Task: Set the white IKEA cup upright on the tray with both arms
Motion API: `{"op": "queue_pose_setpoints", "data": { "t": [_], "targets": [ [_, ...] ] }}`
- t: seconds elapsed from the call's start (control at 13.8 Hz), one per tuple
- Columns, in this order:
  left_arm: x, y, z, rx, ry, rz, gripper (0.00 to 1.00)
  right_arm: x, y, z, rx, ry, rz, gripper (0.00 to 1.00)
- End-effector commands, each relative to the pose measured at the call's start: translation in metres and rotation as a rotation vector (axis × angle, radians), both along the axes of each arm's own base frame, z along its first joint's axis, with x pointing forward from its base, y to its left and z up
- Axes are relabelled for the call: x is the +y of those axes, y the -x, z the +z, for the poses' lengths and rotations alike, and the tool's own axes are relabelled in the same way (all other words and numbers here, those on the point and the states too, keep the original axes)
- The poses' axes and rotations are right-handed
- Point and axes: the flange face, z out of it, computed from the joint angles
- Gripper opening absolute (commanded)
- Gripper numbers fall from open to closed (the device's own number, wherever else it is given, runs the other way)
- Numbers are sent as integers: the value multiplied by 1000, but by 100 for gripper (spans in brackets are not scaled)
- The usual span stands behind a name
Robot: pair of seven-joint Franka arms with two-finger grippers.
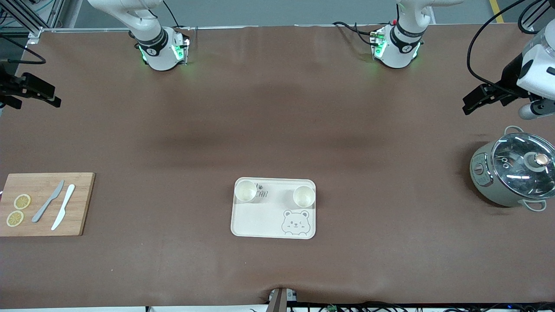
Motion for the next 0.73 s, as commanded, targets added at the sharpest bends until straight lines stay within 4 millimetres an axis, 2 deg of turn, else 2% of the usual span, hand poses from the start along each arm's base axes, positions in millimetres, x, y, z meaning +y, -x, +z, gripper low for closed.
{"op": "queue_pose_setpoints", "data": {
  "t": [0.0, 0.65],
  "targets": [
    [-2, -2, 5, 2, -22, -5, 100, -6, -1, -4, -19, 16, 6, 100],
    [3, -3, 10, -10, -21, 2, 100, -7, -4, -4, -34, 44, 81, 100]
  ]
}}
